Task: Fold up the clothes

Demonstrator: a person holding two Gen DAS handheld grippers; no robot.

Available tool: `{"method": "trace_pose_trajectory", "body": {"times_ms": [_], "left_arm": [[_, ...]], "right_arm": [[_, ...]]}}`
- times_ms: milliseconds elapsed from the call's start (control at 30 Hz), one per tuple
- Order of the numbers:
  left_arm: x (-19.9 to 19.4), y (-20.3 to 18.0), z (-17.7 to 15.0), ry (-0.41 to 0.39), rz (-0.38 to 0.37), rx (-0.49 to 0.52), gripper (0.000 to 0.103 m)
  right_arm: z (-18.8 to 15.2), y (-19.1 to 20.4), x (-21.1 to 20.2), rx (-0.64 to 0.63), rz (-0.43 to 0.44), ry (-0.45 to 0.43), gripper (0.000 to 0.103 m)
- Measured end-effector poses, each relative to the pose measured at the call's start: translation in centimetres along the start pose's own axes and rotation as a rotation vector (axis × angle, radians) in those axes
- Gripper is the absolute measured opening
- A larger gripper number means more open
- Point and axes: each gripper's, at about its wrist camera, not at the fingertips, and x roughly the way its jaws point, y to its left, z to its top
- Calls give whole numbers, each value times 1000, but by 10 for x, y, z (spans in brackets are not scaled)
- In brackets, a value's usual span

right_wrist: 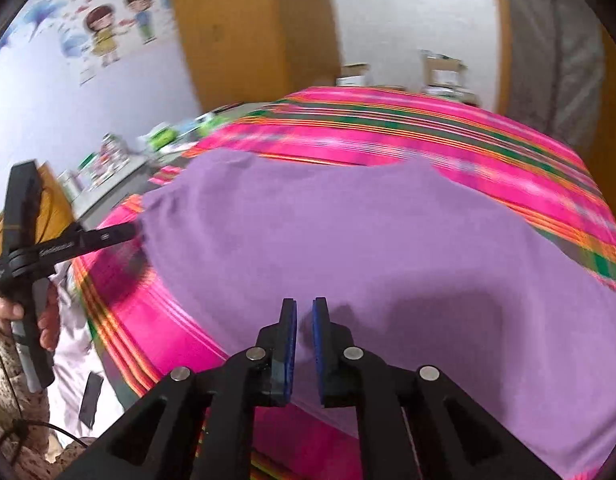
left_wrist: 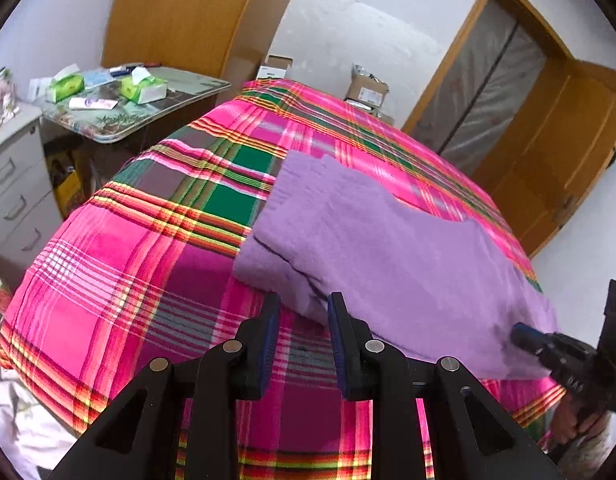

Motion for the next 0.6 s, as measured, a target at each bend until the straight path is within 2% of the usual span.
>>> {"method": "trace_pose_trajectory", "body": {"times_ms": [100,200,433,500,600], "left_arm": [[7,9,2,19,-4,-37,25],[13,19,4,37,-45,-87,25],[18,26,12,38,-89,-94,25],[20,31,14,38,-107,-114,25],[22,36,18,43,-135,-136,25]], "right_arm": [[11,26,18,-74,53,15,11],[20,51,34,-122,97,24,16],[35,101,72,-238,169,64,31],[37,112,80,-273,160,70,33],[40,128,88,-330,103,56,33]]}}
